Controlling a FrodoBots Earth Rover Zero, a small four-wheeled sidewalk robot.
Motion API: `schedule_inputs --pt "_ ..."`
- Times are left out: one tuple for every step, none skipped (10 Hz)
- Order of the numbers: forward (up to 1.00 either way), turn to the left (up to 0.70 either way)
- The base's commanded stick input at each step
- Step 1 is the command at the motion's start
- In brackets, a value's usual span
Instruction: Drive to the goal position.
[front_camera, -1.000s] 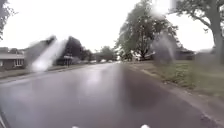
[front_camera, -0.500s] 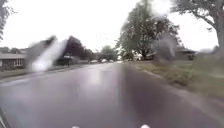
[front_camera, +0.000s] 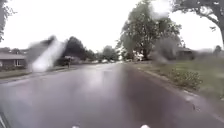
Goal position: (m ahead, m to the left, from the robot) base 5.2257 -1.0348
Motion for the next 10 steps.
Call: schedule_inputs --pt "0.7 0.0" --pt "0.7 0.0" --pt "0.7 0.0" --pt "0.7 0.0" --pt "0.7 0.0" --pt "0.7 0.0" --pt "0.7 0.0" --pt "0.7 0.0" --pt "0.7 0.0" --pt "0.7 0.0"
